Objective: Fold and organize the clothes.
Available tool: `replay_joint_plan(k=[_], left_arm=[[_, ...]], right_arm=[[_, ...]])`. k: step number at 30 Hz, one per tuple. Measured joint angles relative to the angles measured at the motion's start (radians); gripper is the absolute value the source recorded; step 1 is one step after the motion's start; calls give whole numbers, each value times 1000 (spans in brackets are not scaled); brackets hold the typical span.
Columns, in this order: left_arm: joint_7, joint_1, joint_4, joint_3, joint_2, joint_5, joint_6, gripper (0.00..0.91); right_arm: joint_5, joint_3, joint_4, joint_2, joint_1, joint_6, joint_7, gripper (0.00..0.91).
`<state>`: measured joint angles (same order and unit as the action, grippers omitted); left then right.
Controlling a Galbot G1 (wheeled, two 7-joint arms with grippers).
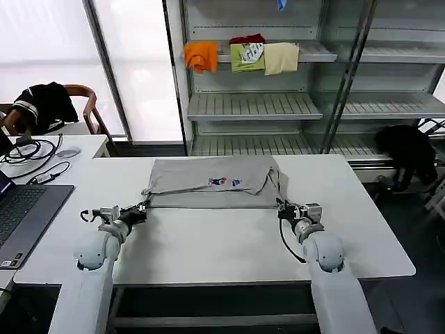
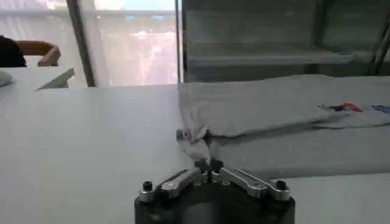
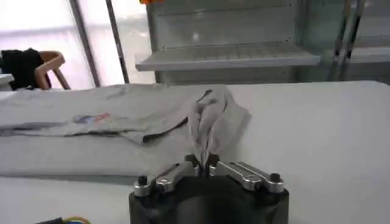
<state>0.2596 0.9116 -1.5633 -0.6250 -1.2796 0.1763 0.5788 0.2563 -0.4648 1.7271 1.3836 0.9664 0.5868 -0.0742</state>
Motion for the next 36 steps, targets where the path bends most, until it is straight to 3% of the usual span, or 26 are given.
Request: replay_joint_plan(k=[9,23,24,25,26,36], left_arm=[[-12,256,-230,-105,32,125,0,0],[-58,632,-553,-248,-17,222,0,30],[-60,643,-562,-250,-20,221,0,141],[-63,654,-571,-251,-24,221,0,635],[-67,665,-578,-252,-28,220,0,907],[-106,704,-629,-283,-54,213,0,907]], right_arm=[[44,11,213,-12,208,-2,85,0],[16,31,450,-15,519,-5,156,0],[13,31,458,-15,531,-5,160,443],[10,31,466,-13,542,-6,163,907],[7,30,471,-11,550,-7,165,907],[-8,26,535,30,564,-27,197,907]])
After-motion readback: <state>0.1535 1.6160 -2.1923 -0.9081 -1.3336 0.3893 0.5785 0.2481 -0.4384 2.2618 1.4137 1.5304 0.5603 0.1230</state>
